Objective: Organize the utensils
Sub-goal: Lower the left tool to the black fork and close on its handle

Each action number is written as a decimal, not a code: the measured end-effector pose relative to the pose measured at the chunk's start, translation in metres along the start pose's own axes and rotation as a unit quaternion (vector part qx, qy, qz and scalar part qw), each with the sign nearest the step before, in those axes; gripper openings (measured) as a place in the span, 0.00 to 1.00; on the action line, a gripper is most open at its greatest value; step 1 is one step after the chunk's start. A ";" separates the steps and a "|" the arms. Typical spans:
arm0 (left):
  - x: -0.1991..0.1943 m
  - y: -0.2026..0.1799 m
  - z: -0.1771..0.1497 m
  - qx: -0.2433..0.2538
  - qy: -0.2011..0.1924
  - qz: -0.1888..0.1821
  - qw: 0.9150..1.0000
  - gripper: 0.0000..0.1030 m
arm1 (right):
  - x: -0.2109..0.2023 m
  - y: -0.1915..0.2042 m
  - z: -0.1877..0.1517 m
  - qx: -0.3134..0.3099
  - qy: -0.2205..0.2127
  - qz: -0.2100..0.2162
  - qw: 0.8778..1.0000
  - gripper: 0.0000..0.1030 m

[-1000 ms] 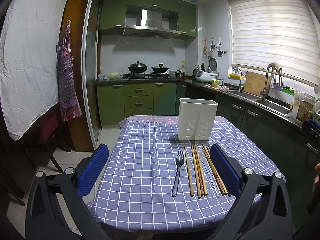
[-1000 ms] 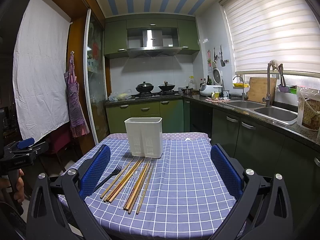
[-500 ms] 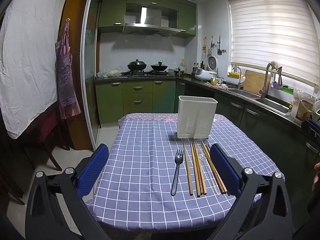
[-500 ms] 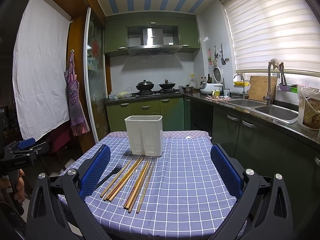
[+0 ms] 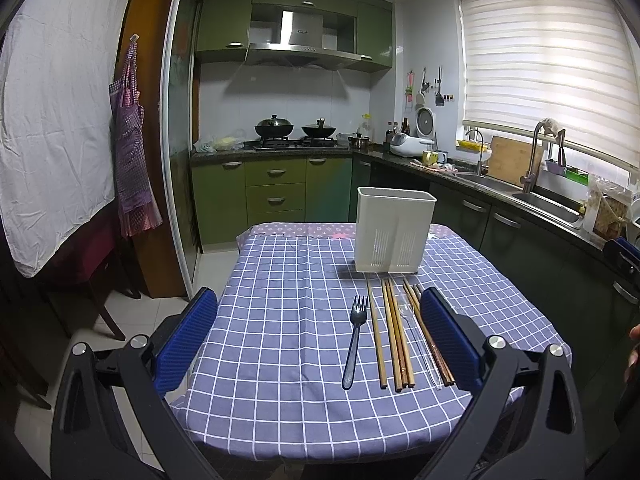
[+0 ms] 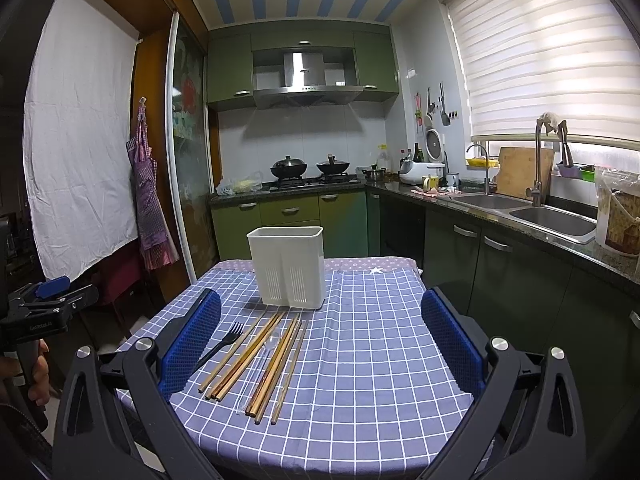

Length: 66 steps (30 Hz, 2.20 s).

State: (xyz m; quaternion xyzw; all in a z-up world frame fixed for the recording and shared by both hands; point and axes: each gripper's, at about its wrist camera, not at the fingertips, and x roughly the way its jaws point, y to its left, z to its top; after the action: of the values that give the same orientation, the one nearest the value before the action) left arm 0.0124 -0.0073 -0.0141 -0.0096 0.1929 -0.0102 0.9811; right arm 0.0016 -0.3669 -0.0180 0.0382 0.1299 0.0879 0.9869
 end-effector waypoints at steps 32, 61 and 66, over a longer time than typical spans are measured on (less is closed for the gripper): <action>0.197 -0.036 0.020 0.050 0.312 -0.053 0.947 0.94 | 0.229 -0.026 0.000 -0.023 0.331 0.019 0.943 0.96; 0.298 -0.060 -0.025 0.071 0.476 -0.061 0.875 0.18 | 0.290 0.007 -0.015 -0.009 0.464 0.097 0.880 0.41; 0.306 -0.070 -0.027 0.087 0.475 -0.064 0.873 0.09 | 0.293 0.017 -0.013 -0.016 0.472 0.101 0.876 0.37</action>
State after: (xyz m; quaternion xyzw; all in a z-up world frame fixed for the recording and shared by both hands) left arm 0.2844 -0.0850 -0.1530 0.0700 0.6332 -0.0929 0.7652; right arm 0.2740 -0.2962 -0.1018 -0.0110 0.5742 0.1965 0.7947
